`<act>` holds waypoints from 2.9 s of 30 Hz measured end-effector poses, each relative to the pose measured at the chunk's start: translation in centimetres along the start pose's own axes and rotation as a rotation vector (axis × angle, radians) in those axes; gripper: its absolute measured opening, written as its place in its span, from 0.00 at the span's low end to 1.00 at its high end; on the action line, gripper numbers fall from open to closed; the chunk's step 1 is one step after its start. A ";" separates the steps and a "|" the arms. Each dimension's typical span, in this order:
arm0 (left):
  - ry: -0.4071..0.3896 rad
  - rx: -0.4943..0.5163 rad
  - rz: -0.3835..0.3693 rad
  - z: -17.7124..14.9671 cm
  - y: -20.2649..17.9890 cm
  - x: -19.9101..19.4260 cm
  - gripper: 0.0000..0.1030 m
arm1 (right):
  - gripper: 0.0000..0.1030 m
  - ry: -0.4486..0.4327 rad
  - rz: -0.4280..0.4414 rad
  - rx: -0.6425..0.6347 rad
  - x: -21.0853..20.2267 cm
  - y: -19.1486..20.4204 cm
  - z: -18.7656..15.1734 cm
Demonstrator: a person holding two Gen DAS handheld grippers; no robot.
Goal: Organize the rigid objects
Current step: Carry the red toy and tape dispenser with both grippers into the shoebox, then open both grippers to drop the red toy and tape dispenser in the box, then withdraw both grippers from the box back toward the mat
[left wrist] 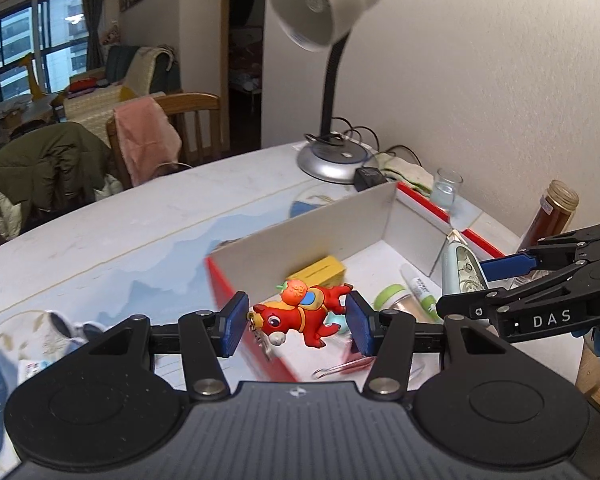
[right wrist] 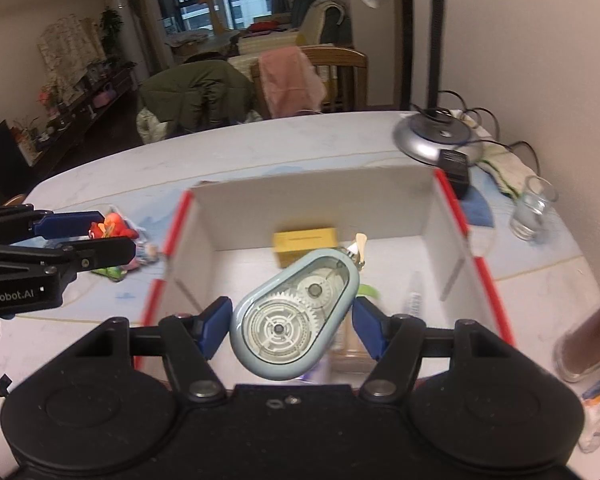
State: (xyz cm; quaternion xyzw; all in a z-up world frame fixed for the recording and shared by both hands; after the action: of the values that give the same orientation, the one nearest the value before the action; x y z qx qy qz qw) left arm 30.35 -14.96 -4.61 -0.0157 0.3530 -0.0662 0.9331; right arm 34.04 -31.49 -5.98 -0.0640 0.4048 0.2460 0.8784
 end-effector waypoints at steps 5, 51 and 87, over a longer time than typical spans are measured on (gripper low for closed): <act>0.040 0.018 -0.005 1.0 -2.1 3.4 0.51 | 0.63 0.022 -0.019 -0.003 0.7 -2.8 -0.3; 0.409 0.012 0.049 0.3 -5.6 18.6 0.54 | 0.70 0.205 0.103 -0.146 7.0 -5.1 -1.9; 0.046 -0.078 -0.023 -0.5 -0.9 -1.3 0.76 | 0.92 0.007 0.069 -0.032 -1.5 2.2 -0.8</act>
State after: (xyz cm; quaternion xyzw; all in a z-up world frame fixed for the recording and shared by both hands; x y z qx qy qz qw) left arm 28.97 -15.63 -4.07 -0.0545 0.3766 -0.0633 0.9226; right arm 31.61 -30.42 -5.18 -0.0650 0.4056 0.2822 0.8669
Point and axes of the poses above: each gripper's, at about its wrist camera, not at the fingertips, and x roughly the way its jaws point, y to its left, z to its top, the point moved 5 cm from there along x, roughly the way its jaws point, and after that the axes turned 1 degree about -x, right-handed, at the moved point
